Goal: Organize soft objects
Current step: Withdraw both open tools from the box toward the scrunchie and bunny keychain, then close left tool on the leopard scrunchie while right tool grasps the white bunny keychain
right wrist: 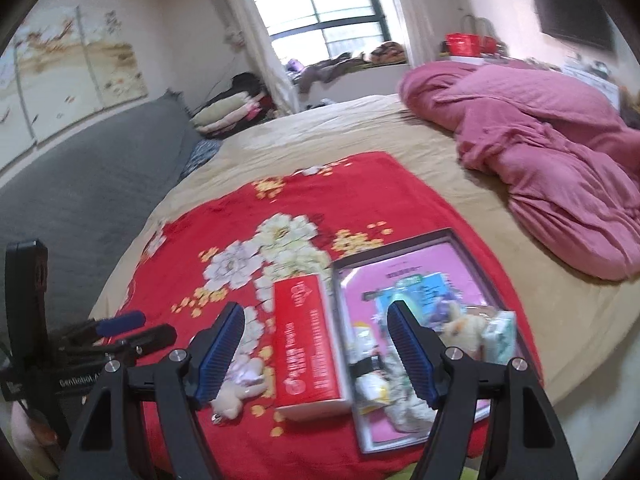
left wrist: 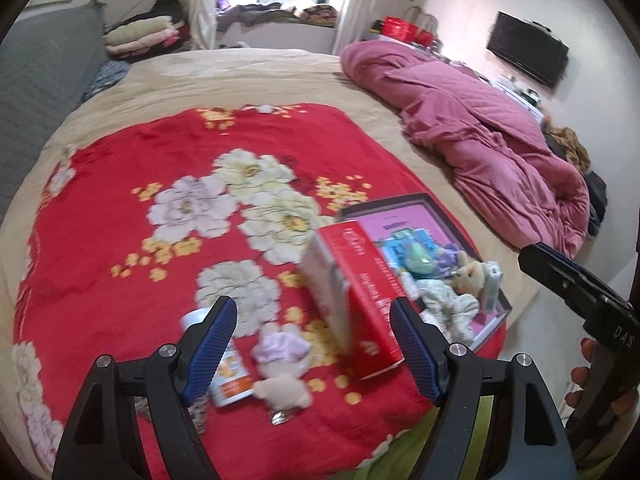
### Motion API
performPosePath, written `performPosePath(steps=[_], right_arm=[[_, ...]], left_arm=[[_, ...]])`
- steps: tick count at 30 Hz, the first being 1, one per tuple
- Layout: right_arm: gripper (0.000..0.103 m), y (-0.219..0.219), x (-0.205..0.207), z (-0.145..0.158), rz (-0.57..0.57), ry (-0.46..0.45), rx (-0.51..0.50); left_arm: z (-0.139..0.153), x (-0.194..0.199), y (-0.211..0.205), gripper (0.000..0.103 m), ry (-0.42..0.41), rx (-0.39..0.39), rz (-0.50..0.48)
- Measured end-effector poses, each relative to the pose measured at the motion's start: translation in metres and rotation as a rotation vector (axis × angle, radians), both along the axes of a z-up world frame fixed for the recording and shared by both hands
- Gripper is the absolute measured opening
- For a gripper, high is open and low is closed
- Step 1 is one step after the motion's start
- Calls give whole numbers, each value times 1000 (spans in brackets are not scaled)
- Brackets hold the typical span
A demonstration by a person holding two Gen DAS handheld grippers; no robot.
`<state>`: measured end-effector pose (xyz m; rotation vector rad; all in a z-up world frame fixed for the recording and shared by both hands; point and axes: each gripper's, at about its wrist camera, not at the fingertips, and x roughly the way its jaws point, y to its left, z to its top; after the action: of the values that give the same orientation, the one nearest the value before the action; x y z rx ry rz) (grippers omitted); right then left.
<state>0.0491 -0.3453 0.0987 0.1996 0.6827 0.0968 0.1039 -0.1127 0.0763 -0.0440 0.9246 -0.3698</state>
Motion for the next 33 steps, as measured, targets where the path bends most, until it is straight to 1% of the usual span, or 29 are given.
performPosePath(steps=[7, 14, 23, 30, 33], right_arm=[[74, 54, 7, -10, 86, 43, -24], [74, 103, 8, -31, 149, 105, -80], [74, 141, 14, -67, 201, 199, -139], [74, 165, 18, -104, 232, 274, -198], [74, 173, 19, -119, 236, 291, -246]], left_arm=[[-9, -11, 52, 80, 20, -1, 83], [-25, -20, 89, 80, 49, 5, 139], [-65, -26, 128, 80, 123, 15, 198], [-102, -26, 142, 80, 196, 18, 217], [-113, -25, 143, 80, 215, 17, 216]])
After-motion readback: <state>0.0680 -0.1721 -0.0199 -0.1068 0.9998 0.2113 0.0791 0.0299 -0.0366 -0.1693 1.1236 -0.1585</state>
